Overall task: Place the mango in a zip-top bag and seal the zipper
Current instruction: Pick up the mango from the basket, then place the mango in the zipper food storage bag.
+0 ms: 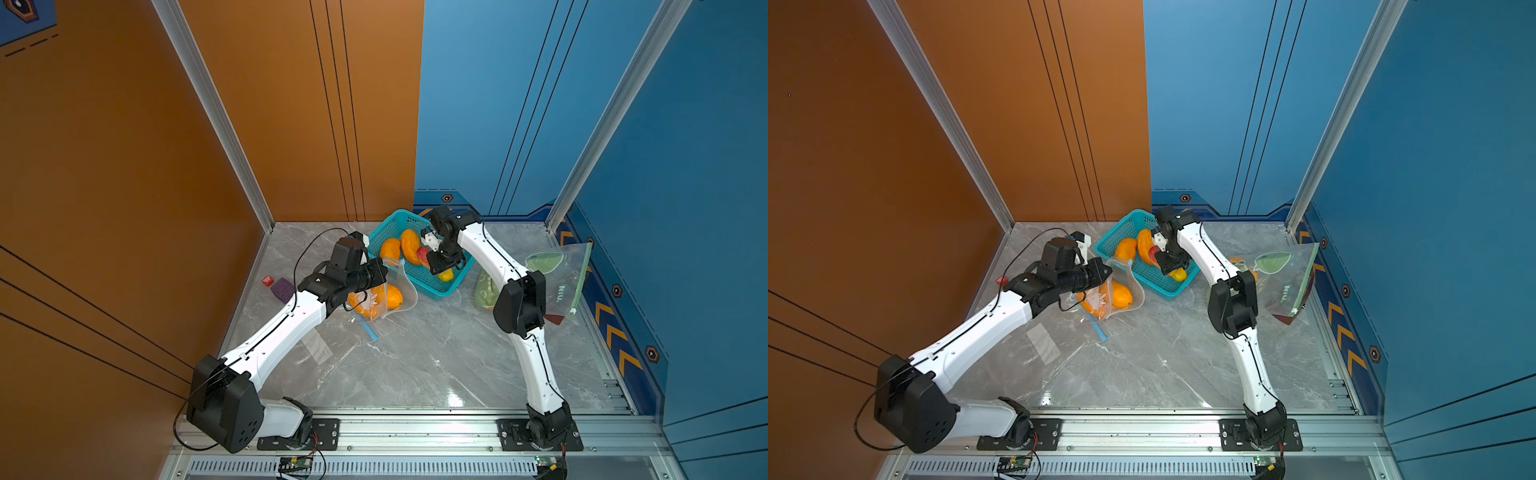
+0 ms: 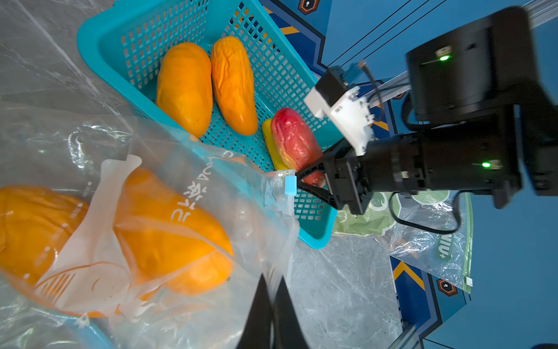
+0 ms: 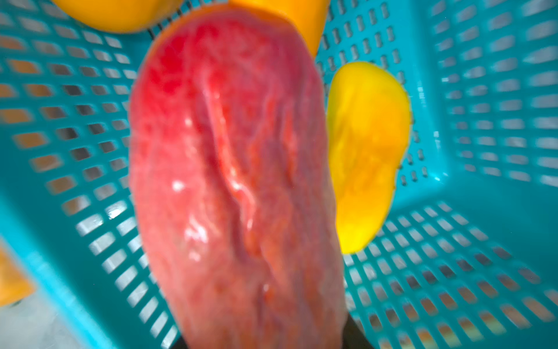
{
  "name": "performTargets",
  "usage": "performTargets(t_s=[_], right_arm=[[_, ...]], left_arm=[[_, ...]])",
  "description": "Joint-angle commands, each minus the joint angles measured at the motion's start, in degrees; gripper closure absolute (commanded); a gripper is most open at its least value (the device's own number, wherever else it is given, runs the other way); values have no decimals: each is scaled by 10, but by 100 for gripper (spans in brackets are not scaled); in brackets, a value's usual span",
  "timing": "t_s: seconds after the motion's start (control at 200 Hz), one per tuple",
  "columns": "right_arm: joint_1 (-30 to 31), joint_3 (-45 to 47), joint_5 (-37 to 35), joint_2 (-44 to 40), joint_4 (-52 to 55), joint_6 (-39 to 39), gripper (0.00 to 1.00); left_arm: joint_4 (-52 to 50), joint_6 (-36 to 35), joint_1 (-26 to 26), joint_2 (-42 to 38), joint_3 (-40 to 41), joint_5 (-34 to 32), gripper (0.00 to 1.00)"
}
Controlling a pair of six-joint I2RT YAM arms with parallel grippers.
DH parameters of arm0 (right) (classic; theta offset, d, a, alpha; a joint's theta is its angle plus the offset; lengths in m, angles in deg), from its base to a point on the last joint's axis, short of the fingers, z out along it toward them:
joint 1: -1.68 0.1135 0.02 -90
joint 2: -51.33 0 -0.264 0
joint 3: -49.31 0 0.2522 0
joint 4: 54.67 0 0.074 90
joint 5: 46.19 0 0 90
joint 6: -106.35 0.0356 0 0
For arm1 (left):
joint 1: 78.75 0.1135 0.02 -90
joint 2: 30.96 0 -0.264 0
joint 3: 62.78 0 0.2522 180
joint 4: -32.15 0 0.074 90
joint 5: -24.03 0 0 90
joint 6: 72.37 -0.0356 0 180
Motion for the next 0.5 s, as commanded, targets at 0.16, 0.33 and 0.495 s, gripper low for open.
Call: performTargets(t_s=[0.16, 0.33, 0.495], right_arm=[[16, 143, -14, -202, -51, 112, 86], [56, 266, 2, -311, -104, 176, 86], [99, 360, 19, -367, -153, 238, 85]], left_arm=[[0, -7, -3, 3, -20, 4, 100], [0, -10, -3, 13, -30, 6, 100], [0, -14, -3, 13, -43, 10, 100]])
